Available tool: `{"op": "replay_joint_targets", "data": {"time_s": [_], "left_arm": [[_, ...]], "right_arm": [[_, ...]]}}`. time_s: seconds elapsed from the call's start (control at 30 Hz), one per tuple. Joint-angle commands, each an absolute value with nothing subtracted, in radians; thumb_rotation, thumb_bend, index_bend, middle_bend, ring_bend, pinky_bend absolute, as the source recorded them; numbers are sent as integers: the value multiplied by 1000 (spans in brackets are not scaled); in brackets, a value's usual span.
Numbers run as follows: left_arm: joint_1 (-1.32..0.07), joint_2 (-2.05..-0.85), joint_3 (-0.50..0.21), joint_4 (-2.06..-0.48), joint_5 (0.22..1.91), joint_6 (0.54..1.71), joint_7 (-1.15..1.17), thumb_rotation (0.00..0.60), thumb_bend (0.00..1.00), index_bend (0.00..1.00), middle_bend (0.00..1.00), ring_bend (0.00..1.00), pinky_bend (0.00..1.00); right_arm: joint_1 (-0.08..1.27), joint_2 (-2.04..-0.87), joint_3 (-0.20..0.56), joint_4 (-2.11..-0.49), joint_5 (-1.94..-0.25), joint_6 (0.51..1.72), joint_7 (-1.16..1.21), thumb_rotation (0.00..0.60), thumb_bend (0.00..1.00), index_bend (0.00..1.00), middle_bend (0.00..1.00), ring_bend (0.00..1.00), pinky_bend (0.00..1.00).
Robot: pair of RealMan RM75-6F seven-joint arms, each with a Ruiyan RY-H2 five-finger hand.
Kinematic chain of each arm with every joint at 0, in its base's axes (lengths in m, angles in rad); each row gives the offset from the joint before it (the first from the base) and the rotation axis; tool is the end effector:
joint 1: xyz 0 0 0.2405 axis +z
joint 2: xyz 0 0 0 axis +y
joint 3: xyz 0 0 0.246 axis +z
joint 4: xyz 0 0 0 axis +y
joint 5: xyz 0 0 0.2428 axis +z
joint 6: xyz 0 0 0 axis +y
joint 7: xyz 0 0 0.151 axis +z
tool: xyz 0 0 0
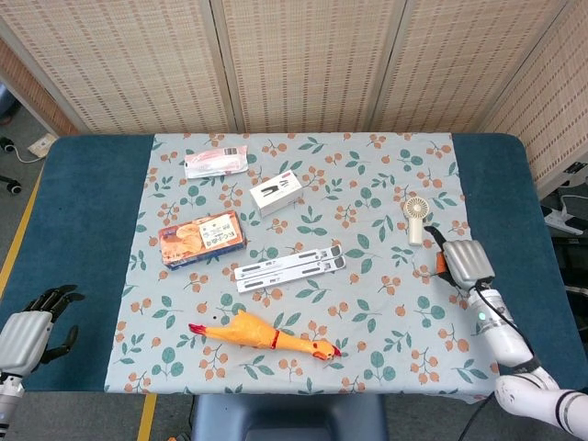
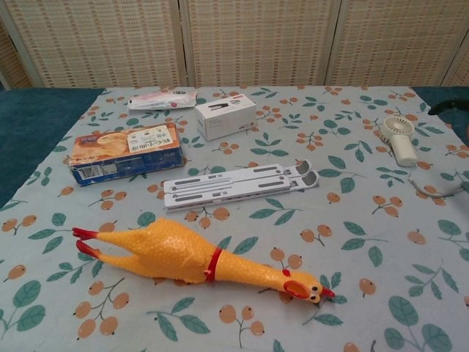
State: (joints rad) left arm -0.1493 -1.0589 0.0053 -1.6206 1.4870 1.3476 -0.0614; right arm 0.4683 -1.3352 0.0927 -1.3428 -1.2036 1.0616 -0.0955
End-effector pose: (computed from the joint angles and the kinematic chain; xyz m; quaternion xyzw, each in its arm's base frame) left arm -0.3235 0.1956 0.1186 -0.6318 -0.4289 -0.3473 0.5443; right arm -0.3071 -0.3235 0.0484 0.6626 -0.4140 0.3057 0.5442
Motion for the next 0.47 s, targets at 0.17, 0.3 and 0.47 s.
{"op": "replay_joint_targets", "data": {"time_s": [0.17,0.3,0.47], "left_arm": [[-151,-1069,6,-1619,1501,1356,-40,600,471,254,139,134,269],[-156,-1081,5,-1609,1509,1355,-25,600,471,254,139,133,269],[-163,-1091,8,-1601,1511,1342,-16,600,471,254,139,133,271]], "right_arm": [[226,-1346,-6,-1364,-1410,1452,-96,600,456,117,504,309,577],[202,-1339,1,-1367,-1470,1532,-77,600,351,103,387,190,452],[167,-1327,11,-1386,-1508,1606,-69,600,344,100,369,168,428]]}}
